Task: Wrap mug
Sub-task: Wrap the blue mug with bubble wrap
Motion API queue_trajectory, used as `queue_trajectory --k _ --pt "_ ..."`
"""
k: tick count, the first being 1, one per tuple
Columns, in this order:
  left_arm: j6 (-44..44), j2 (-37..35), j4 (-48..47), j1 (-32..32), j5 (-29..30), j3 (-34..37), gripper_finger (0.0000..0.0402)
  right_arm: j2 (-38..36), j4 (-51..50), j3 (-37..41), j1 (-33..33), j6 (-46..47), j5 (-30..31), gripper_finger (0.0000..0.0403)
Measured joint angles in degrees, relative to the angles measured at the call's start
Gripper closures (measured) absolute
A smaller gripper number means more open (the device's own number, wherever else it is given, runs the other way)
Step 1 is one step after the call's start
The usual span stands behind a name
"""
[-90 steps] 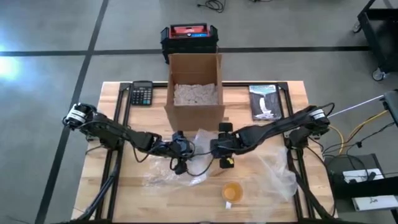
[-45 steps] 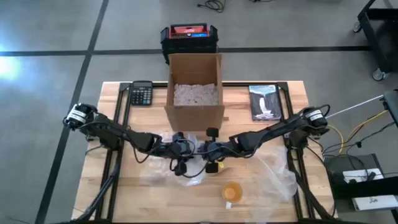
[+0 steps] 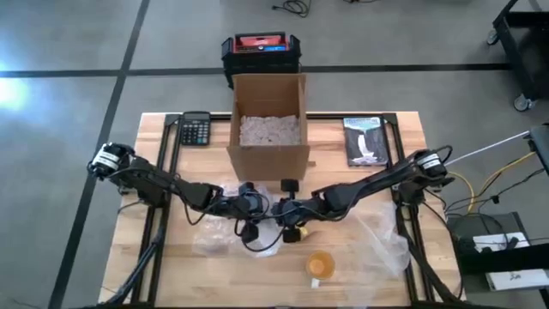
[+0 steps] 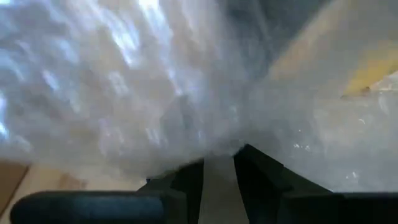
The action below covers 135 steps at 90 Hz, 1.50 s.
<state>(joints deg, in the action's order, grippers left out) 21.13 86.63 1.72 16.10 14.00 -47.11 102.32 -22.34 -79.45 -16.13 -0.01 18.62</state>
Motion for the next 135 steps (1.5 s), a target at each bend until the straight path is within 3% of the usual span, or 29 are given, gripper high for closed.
queue_trajectory --k 9,24,50,74,92,135 --pt "0.4 0.0 0.5 0.0 0.0 0.0 0.0327 0.0 -3.5 -1.9 -0.5 0.0 -0.5 0.0396" --pt "0.4 0.1 1.8 0.0 -0.1 0.0 0.0327 0.7 -0.4 -1.9 -0.5 1.5 -7.8 0.0396" --pt "0.4 -0.4 1.8 0.0 -0.5 0.0 0.0327 7.0 -1.6 -2.0 0.8 2.0 -8.0 0.0396" --pt "0.9 -9.7 -2.8 0.0 -3.0 -0.1 0.0327 7.2 -2.4 -1.9 0.8 2.5 -8.0 0.0396" --pt "-1.4 -13.8 0.0 0.6 -2.7 -0.1 0.0327 7.0 -2.5 -1.9 1.1 2.6 -8.1 0.0396" --pt "-2.8 3.1 3.5 0.6 -3.1 -0.9 0.0327 5.0 -3.6 -1.6 1.2 3.0 -8.4 0.0396"
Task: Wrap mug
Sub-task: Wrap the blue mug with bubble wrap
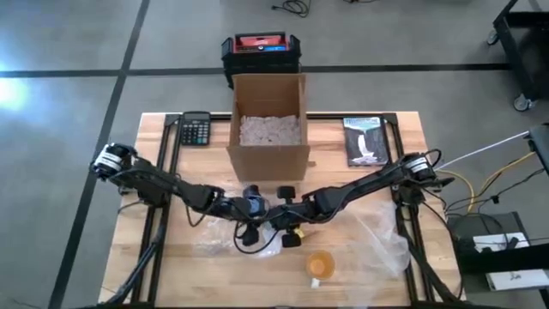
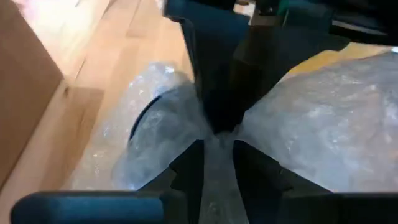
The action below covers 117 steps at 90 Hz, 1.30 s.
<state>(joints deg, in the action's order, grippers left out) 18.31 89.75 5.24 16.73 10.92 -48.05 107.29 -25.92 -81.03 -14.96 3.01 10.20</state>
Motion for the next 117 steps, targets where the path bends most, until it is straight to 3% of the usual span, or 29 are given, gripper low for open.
queue_trajectory --k 21,35,67,86,104,117 --pt "0.4 0.3 -0.4 0.0 -0.2 -0.3 0.0327 -5.7 -2.5 -0.1 0.0 0.4 -0.3 0.0396" --pt "0.6 -0.5 -0.9 0.0 -0.4 -0.1 0.0327 -7.1 0.5 -0.2 -0.2 0.0 -6.0 0.0396" --pt "0.8 -1.7 -1.1 0.0 -0.7 0.0 0.0327 1.9 3.7 -0.4 0.1 0.8 -6.3 0.0396" --pt "1.3 -9.1 -3.7 0.1 -1.5 0.0 0.0327 3.0 4.3 -0.3 0.5 1.0 -5.6 0.0396" --pt "3.6 -19.2 -14.1 0.5 1.2 0.0 0.0327 3.0 4.4 -0.3 0.7 1.1 -5.7 0.0396" --pt "12.6 -23.1 -31.4 1.4 2.2 0.0 0.0327 3.1 4.4 -0.3 0.7 1.1 -5.7 0.0396"
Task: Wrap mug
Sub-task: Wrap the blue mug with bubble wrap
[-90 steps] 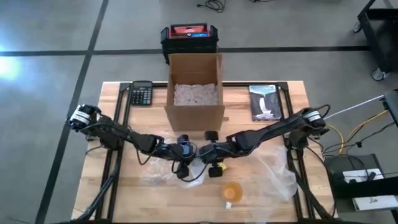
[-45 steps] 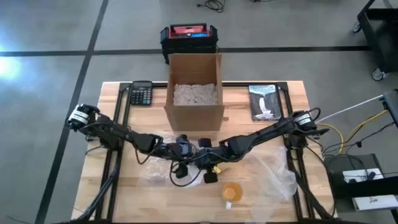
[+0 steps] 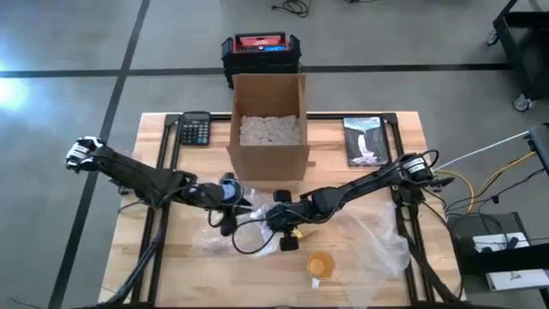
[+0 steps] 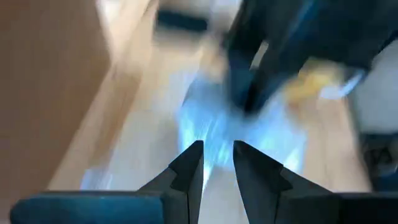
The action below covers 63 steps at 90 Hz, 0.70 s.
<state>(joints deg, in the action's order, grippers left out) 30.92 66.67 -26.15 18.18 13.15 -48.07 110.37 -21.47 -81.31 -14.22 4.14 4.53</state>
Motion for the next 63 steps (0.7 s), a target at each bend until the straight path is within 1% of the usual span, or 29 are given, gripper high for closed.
queue_trajectory --k 5,11,18,24,30,40,51,63 --pt "4.5 -0.4 -7.3 0.3 0.0 0.1 0.0327 0.0 0.0 0.0 0.0 0.0 0.0 0.0396" --pt "9.5 -0.6 -13.9 0.8 0.2 0.8 0.0327 0.0 0.0 0.0 0.0 0.0 0.0 0.0396" --pt "14.4 -0.4 -17.3 1.0 0.1 2.9 0.0324 0.0 0.0 0.1 0.0 0.0 0.0 0.0396" --pt "17.7 -0.5 -16.7 0.9 -0.6 5.4 0.0313 0.0 0.0 0.1 0.0 -0.1 0.0 0.0396" --pt "20.7 -0.5 -15.6 0.9 -0.6 8.2 0.0295 0.0 0.0 0.1 0.0 -0.2 0.0 0.0396" --pt "26.6 -0.1 -14.2 0.9 -0.9 13.1 0.0250 0.1 -0.3 0.1 -0.1 -0.2 0.0 0.0396" --pt "30.5 0.2 -10.6 0.9 -4.3 18.3 0.0198 0.2 -0.3 0.1 -0.1 -0.2 0.0 0.0396" --pt "33.9 0.0 -5.7 0.9 -4.6 22.6 0.0156 0.2 -0.3 0.1 -0.1 -0.3 0.0 0.0396"
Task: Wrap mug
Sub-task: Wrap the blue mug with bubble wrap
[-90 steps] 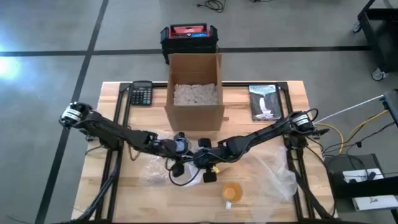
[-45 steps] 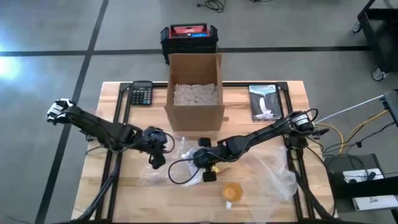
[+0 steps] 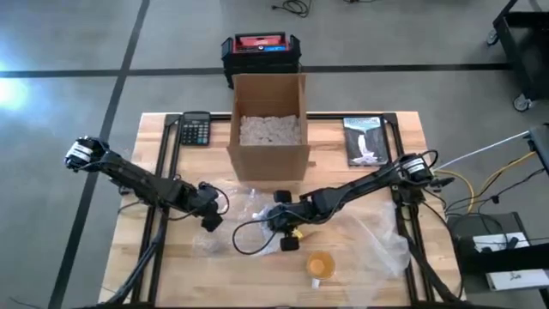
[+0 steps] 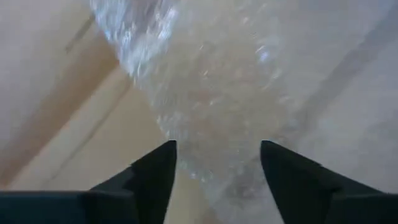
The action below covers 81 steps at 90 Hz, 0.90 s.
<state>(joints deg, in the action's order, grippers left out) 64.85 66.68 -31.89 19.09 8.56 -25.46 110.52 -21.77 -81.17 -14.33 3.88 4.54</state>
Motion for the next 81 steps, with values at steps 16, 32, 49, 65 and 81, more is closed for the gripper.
queue_trajectory --k 16,32,49,65,81 --pt "-1.1 -0.1 4.4 0.0 1.4 2.5 0.0175 0.0 0.1 0.0 0.0 0.0 0.0 0.0396" --pt "-4.3 0.0 7.3 0.0 2.8 1.6 0.0306 0.0 0.1 0.0 0.0 0.0 0.0 0.0396" --pt "-13.1 -0.4 12.5 0.0 3.2 -4.2 0.0386 0.0 0.2 0.0 0.0 0.1 0.0 0.0396" --pt "-23.6 -0.3 17.1 0.0 7.0 -13.3 0.0399 0.0 0.2 0.0 0.1 0.2 0.0 0.0396" --pt "-34.0 3.0 25.1 0.0 7.4 -19.1 0.0400 0.2 0.3 0.0 0.1 0.2 0.0 0.0396"
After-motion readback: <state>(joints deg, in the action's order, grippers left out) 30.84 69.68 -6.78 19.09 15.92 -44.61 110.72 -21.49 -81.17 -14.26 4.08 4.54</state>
